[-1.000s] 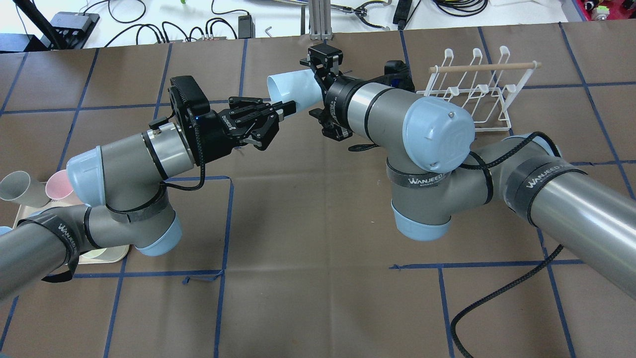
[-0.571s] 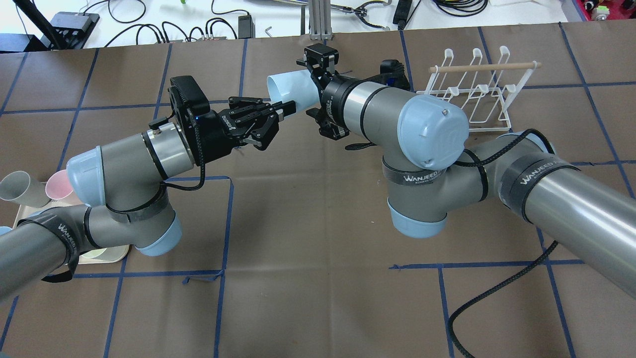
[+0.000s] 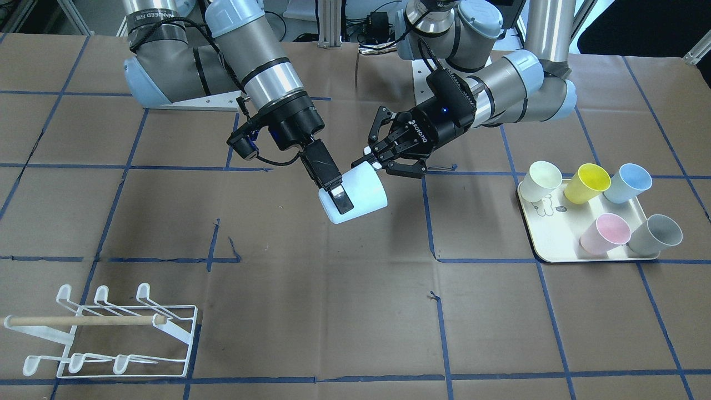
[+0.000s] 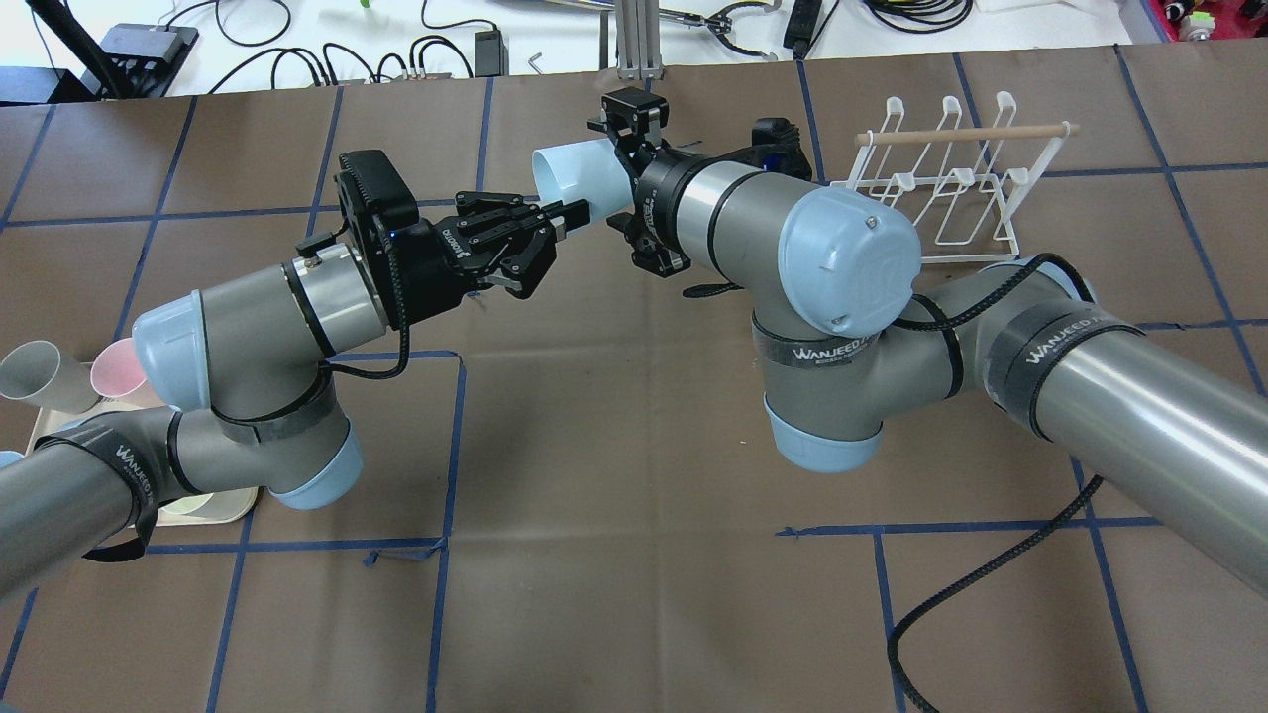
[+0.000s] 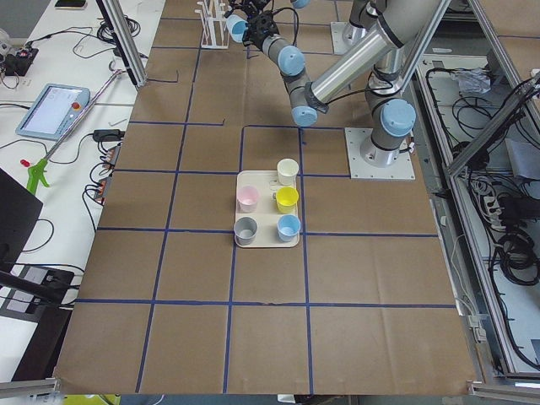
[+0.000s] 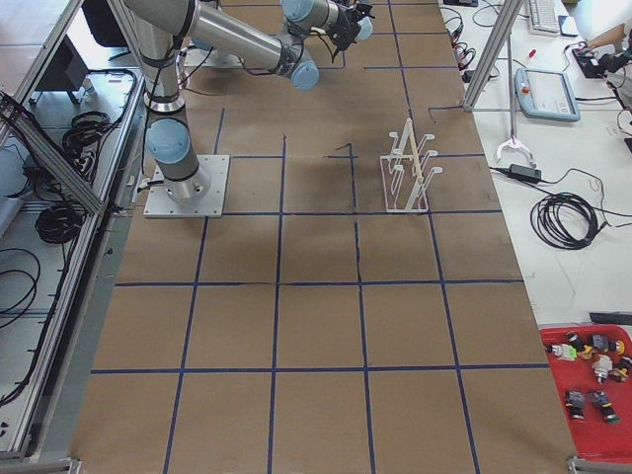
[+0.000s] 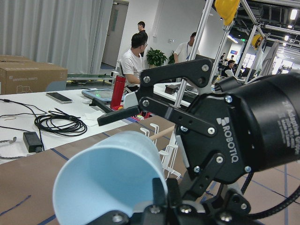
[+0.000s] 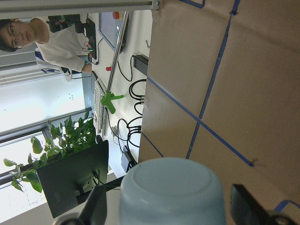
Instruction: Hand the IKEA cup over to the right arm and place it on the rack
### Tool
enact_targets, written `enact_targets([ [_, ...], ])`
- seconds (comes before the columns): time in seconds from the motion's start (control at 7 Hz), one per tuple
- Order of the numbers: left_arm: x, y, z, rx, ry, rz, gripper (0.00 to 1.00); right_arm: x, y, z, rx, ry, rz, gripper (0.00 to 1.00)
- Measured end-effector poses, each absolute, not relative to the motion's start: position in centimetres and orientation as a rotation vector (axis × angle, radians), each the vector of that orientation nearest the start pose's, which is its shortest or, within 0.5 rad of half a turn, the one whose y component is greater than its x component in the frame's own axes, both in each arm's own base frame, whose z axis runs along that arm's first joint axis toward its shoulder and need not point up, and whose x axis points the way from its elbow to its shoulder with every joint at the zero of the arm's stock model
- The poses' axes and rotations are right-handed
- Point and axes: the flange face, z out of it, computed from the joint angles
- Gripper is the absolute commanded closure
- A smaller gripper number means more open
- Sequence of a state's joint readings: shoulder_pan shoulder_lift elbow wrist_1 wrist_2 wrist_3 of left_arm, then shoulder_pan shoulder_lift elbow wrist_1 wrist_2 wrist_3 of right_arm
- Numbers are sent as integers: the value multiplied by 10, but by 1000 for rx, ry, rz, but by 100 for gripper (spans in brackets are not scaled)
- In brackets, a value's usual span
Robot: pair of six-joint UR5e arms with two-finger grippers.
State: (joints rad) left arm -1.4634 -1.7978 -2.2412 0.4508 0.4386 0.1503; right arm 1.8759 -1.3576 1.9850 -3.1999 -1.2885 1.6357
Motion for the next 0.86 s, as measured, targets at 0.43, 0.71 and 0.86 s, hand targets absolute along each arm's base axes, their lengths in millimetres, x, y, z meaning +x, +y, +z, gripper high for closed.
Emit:
enact_targets([
  [0.43, -177, -444, 343, -765, -1797, 1284, 69, 317, -468, 380, 1184, 1784, -409, 55],
  [0.71, -176, -446, 344, -765, -1804, 1295, 10, 317, -468, 380, 1181, 1784, -407, 60],
  [0.86, -175, -446, 345, -761, -1807, 1298, 1, 317, -468, 381, 1179, 1783, -407, 64],
])
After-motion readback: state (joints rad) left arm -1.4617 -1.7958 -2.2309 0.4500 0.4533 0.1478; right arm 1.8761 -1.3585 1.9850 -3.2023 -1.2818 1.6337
